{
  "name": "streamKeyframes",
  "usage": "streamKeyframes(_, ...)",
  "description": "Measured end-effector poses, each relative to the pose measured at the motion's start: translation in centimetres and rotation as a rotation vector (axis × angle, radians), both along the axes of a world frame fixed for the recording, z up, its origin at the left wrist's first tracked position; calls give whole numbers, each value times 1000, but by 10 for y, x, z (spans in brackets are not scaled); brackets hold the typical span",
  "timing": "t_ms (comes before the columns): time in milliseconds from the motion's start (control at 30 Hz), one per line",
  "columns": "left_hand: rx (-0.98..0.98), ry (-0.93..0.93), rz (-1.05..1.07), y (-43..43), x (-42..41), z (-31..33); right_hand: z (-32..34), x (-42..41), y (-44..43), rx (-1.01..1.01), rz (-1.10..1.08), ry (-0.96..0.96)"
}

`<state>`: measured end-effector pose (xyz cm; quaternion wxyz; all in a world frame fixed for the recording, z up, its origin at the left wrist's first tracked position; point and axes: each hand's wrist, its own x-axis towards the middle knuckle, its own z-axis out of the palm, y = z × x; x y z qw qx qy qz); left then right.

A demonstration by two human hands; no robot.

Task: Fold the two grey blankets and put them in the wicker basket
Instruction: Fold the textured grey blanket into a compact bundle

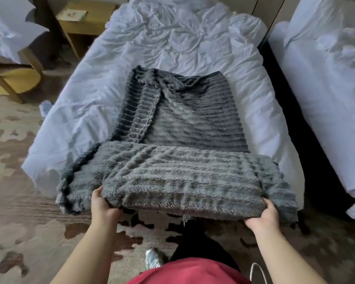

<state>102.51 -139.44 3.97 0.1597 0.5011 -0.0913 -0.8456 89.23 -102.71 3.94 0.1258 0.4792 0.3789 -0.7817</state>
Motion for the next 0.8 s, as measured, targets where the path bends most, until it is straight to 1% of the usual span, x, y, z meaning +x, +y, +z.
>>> streamKeyframes(200,56,-5,24,11,17,13,15,0,2,-2,-80,22)
streamKeyframes(400,25,52,35,2,-18,36,34,-34,-13,-64,-118,56)
streamKeyframes(500,7,-39,61,-5,-48,45,40,-60,-19,-89,-128,31)
streamKeyframes(600,-35,-176,77,-20,-84,51,47,-95,-26,-52,-126,-68)
streamKeyframes(667,-77,-217,58,-28,-110,59,54,-122,-33,-32,-141,-130)
streamKeyframes(700,-109,-223,59,-30,-123,64,59,-135,-37,-41,-168,-131)
streamKeyframes(733,-154,-203,75,-33,-137,69,64,-149,-42,-56,-188,-99)
streamKeyframes(800,-259,-101,96,-39,-164,73,72,-178,-49,-122,-191,48)
